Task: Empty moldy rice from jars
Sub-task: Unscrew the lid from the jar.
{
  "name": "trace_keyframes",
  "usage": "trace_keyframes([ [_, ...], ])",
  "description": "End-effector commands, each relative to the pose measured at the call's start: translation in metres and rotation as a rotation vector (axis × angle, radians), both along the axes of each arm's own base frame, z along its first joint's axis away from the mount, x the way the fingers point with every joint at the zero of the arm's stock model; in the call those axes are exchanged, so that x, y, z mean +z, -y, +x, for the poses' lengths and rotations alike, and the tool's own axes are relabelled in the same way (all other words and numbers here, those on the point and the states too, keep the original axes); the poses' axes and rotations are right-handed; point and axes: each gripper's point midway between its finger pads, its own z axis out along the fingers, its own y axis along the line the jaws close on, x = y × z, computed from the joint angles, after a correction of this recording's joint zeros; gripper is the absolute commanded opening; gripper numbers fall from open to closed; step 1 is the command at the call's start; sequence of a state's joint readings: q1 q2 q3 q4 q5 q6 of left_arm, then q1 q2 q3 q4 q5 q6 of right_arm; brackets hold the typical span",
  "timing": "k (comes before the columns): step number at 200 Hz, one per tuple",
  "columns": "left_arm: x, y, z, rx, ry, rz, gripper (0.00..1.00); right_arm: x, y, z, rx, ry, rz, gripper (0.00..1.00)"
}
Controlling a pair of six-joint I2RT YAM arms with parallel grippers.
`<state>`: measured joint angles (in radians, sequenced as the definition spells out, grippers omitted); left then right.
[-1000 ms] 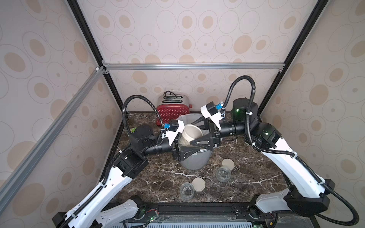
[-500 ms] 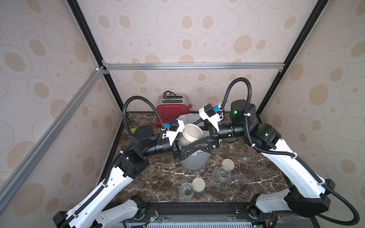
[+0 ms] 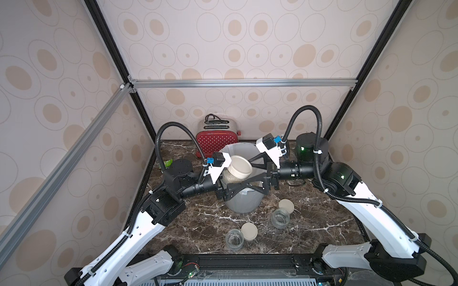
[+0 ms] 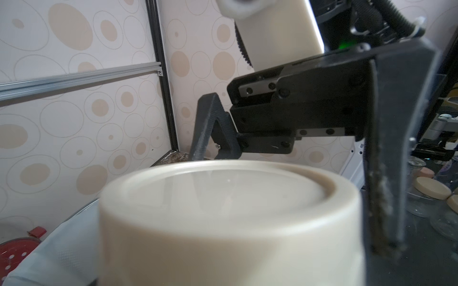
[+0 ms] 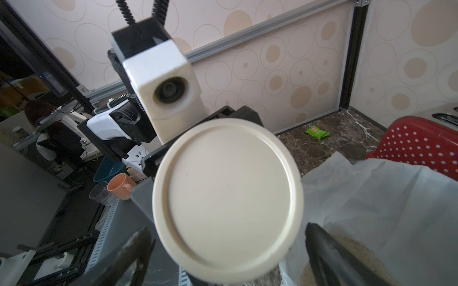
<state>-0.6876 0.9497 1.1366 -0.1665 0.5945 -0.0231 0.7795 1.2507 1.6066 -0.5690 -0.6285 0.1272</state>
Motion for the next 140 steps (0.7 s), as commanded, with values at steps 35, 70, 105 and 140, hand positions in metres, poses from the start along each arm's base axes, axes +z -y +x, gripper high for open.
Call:
trace_keyframes([
  [35,0.01,-0.01,0.01,0.091,0.127,0.046,0.43,0.005,0.015,0.015,-0.214,-0.093,0.052,0.99],
  [70,0.002,-0.01,0.017,0.115,0.136,0.077,0.43,0.008,0.008,0.022,-0.266,-0.137,0.085,0.99],
  [105,0.0,-0.01,0.02,0.124,0.142,0.081,0.43,0.004,-0.002,0.029,-0.291,-0.156,0.085,0.99],
  [140,-0.003,-0.008,0.021,0.121,0.142,0.09,0.43,0.004,-0.018,0.031,-0.261,-0.177,0.091,0.99],
])
